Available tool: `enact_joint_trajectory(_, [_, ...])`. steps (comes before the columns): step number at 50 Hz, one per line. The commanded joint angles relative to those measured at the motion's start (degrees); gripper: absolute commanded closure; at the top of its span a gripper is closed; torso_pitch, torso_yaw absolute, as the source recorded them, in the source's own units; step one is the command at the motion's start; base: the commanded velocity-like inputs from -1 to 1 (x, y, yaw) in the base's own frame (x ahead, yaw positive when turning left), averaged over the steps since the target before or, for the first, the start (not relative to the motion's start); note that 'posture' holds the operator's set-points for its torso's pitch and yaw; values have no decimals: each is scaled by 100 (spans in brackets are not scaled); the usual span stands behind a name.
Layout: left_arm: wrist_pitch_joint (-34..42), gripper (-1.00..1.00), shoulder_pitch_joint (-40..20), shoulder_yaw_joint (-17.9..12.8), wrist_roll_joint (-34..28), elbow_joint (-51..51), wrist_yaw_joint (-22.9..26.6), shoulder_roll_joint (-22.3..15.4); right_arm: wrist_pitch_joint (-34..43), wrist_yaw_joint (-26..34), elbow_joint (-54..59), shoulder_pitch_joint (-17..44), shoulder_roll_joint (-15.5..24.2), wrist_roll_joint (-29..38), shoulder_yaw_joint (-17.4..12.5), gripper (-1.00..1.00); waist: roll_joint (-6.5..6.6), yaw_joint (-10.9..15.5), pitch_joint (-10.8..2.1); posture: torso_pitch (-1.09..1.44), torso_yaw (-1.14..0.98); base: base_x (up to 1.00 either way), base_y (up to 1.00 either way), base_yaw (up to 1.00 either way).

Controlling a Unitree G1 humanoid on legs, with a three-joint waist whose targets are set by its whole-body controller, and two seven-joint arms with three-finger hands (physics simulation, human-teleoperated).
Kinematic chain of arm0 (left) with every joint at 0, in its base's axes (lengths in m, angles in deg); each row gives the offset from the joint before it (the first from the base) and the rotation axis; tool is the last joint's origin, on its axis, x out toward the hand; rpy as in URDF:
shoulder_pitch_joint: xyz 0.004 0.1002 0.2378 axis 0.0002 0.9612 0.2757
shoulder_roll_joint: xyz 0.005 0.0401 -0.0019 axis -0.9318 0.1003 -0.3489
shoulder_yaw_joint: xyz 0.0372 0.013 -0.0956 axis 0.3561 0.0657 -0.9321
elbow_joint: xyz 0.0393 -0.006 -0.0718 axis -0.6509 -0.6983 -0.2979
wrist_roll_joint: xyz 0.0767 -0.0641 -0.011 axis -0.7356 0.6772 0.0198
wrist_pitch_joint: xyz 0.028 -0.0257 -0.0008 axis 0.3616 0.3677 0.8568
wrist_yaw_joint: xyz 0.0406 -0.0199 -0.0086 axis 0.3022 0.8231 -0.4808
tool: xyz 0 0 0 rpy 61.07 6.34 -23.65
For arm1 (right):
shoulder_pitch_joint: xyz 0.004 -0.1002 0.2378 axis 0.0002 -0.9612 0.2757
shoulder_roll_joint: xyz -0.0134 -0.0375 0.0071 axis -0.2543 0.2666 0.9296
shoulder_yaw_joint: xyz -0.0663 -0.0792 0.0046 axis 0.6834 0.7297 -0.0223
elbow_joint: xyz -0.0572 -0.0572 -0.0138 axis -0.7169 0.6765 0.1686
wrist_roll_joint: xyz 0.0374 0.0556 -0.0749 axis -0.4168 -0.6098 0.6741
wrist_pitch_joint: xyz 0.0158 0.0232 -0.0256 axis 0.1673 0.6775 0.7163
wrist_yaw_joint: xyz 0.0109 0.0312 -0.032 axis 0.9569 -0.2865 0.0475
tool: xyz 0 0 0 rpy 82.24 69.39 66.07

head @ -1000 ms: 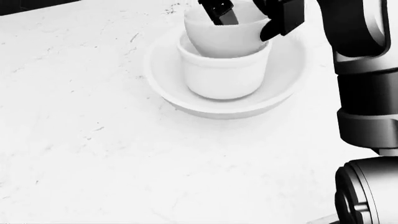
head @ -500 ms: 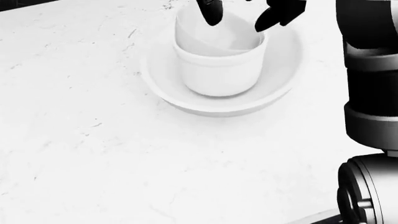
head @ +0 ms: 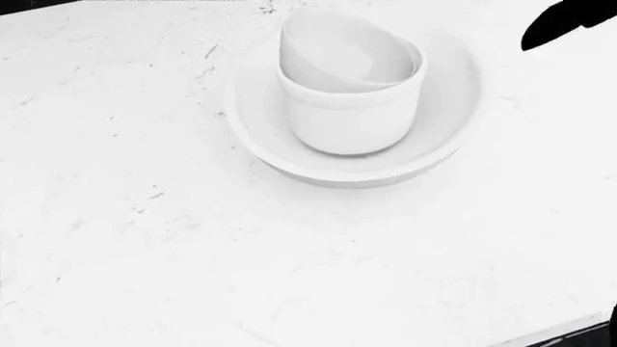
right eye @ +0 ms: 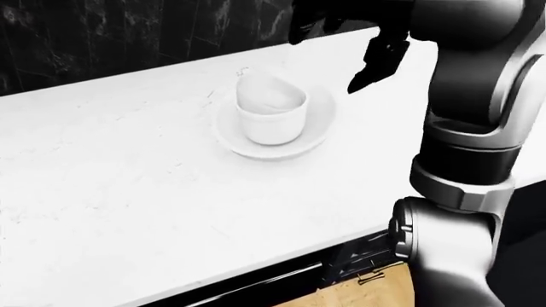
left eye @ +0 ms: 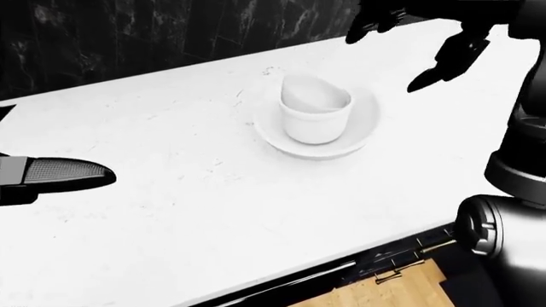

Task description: Stack the bowls from largest to smallest.

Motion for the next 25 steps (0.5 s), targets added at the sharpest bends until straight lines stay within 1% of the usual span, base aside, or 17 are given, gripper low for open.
enact_joint_trajectory(1, [-168,-100,-46,-173,40,-65,-39,-170,317,-205,-279,66,148,-294,-178,-100,-15,-1,-142,0,0,0,0,0])
enact_joint_trajectory(4, [-182,-100,5,-401,203,-177,-57,-339,586,-578,-298,-36,410,-453,-306,-100,-21,8,-142,0,0,0,0,0])
enact_joint_trajectory(6, [-180,-100,82,-568,245,-231,-34,-379,759,-798,-468,-253,568,-576,-406,-100,-26,9,-140,0,0,0,0,0])
enact_joint_trajectory(7, [-148,-100,174,-698,237,-197,-11,-308,949,-872,-711,-502,627,-671,-545,-100,-33,13,-135,0,0,0,0,0])
enact_joint_trajectory(8, [-134,-100,244,-780,234,-163,12,-253,1023,-927,-836,-644,711,-780,-575,-100,-43,22,-131,0,0,0,0,0])
enact_joint_trajectory(10, [-63,-100,425,-968,158,-66,91,-67,1214,-1079,-1123,-1038,862,-990,-733,-100,-65,43,-125,0,0,0,0,0])
enact_joint_trajectory(12, [26,-100,587,-1203,80,-36,148,63,1334,-1269,-1238,-1364,1093,-1198,-924,-100,-81,56,-129,0,0,0,0,0])
enact_joint_trajectory(13, [143,-100,722,-1296,-74,12,177,188,1396,-1379,-1353,-1622,1205,-1326,-1093,-100,-89,59,-134,0,0,0,0,0])
enact_joint_trajectory(15, [245,-100,817,-1287,-418,12,310,379,1506,-1637,-1493,-1979,1401,-1572,-1285,-100,-113,72,-135,0,0,0,0,0])
enact_joint_trajectory(17, [340,-100,853,-1426,-567,30,349,400,1609,-1958,-1586,-2285,1584,-1767,-1493,-100,-136,93,-141,0,0,0,0,0])
enact_joint_trajectory(19, [434,-100,924,-1665,-687,78,366,446,1835,-2257,-1647,-2468,1793,-2015,-1719,-100,-156,100,-148,0,0,0,0,0])
enact_joint_trajectory(20, [445,-100,946,-1745,-649,70,377,480,1934,-2408,-1638,-2560,1899,-2137,-1804,-100,-168,100,-148,0,0,0,0,0])
enact_joint_trajectory(21, [513,-100,1033,-1973,-812,88,390,503,2007,-2544,-1644,-2704,1993,-2269,-1923,-100,-181,100,-143,0,0,0,0,0])
enact_joint_trajectory(23, [677,-100,1206,-2335,-733,97,375,513,2391,-2842,-1733,-2860,2114,-2603,-2133,-100,-203,105,-131,0,0,0,0,0])
enact_joint_trajectory(24, [741,-100,1279,-2529,-634,162,379,529,2440,-3041,-1759,-3017,2163,-2711,-2250,-100,-214,106,-127,0,0,0,0,0])
enact_joint_trajectory(25, [858,-100,1391,-2709,-709,232,401,522,2696,-3208,-1823,-3120,2151,-2906,-2391,-100,-225,106,-120,0,0,0,0,0])
